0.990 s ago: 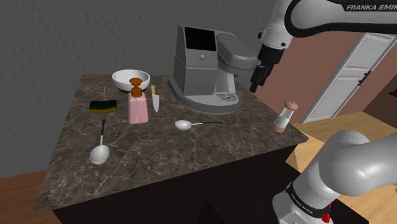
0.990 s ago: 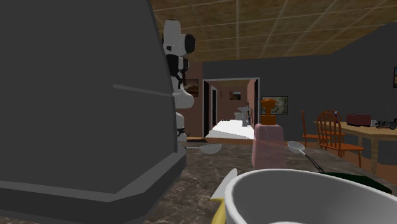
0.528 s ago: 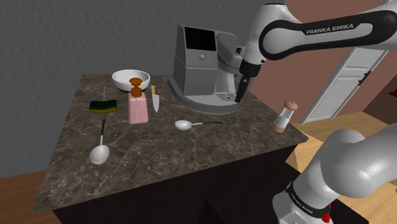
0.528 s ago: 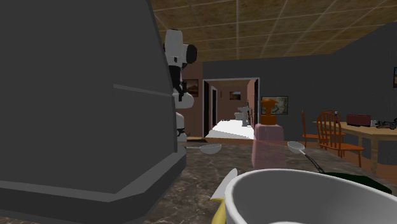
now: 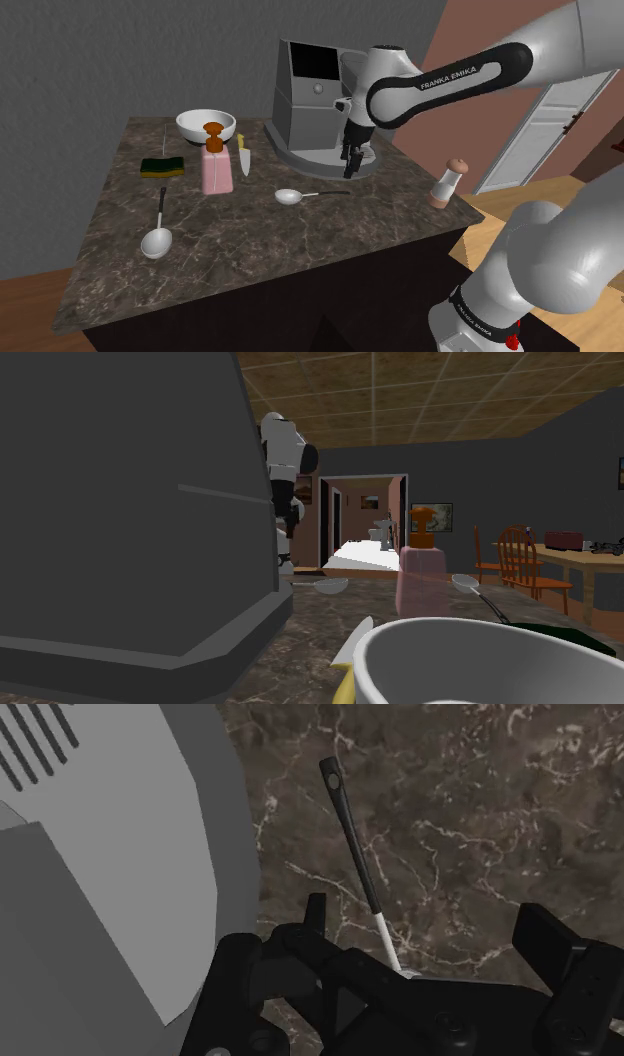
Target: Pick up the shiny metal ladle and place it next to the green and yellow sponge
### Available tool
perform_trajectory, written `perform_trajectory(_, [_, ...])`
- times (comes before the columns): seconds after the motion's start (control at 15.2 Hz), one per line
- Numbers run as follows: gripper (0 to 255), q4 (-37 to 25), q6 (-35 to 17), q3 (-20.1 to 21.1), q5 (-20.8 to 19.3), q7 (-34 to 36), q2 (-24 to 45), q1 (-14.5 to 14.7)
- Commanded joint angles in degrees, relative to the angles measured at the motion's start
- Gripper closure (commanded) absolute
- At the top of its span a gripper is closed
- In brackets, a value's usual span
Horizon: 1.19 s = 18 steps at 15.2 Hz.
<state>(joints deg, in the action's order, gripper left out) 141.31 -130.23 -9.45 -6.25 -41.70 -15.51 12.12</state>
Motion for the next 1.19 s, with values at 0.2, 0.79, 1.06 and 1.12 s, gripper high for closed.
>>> perform_trajectory(0.2, [0, -1.5, -9.6, -0.6, 1.9, -12.0, 9.9, 3.0])
perform_trajectory(0.79, [0, -2.8, -18.7, 0.1, 4.7, -20.2, 19.8, 4.3])
perform_trajectory(1.06, [0, -2.7, -20.6, 0.2, 5.2, -20.6, 21.7, 4.2])
perform_trajectory(1.12, [0, -2.7, -20.6, 0.2, 5.2, -20.6, 21.7, 4.2])
